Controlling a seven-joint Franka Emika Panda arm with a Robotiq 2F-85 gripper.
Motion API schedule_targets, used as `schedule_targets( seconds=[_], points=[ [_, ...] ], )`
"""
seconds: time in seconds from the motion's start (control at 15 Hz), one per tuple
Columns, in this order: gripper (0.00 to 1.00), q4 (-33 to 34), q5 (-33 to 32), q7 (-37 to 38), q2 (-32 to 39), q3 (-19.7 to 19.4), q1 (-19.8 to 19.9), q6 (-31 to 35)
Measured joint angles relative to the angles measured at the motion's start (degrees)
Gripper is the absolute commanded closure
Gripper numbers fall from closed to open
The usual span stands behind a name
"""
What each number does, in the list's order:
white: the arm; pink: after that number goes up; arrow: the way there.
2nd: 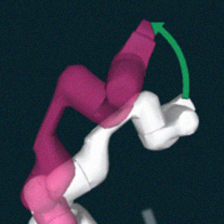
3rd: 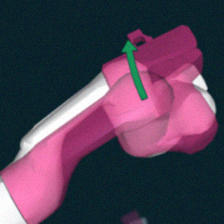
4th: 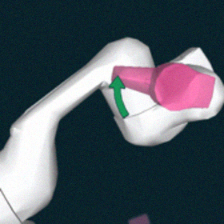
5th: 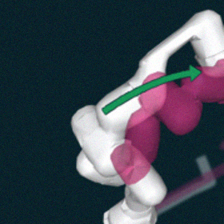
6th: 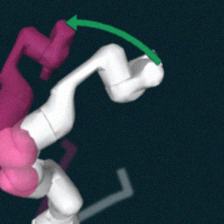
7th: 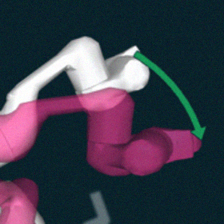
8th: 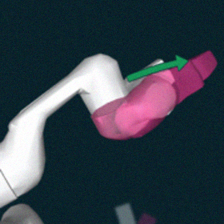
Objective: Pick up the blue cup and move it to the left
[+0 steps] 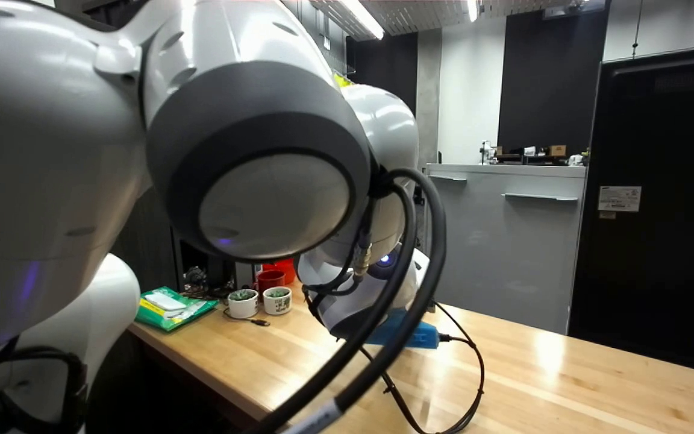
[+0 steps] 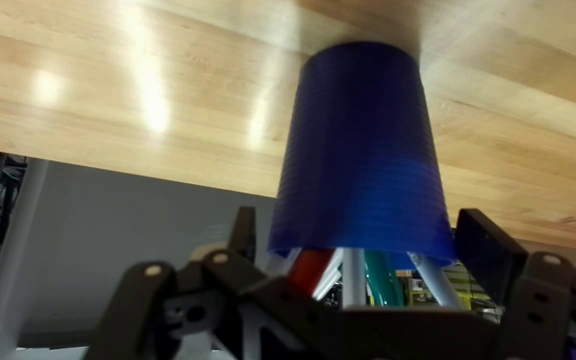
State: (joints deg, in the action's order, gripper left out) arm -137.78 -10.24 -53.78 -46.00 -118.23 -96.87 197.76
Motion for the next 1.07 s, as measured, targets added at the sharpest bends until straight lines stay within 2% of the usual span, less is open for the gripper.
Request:
schedule_targets(
  seconds=[0.33,0.4,0.47,0.6,1.07],
  points=[
    [0.0,2.3,0.0,0.8,-2.2,-2.8,-3.9,0.0],
    [0.25,2.7,-0.1,0.8,-2.6,-3.2,-4.5,0.0],
    [0.27,3.0,-0.1,0.9,-3.1,-3.4,-5.0,0.0],
    [0.4,3.7,-1.0,1.2,-4.0,-3.7,-5.6,0.0],
    [0.42,4.3,-3.3,2.1,-5.0,-3.9,-5.8,-0.1]
  ],
)
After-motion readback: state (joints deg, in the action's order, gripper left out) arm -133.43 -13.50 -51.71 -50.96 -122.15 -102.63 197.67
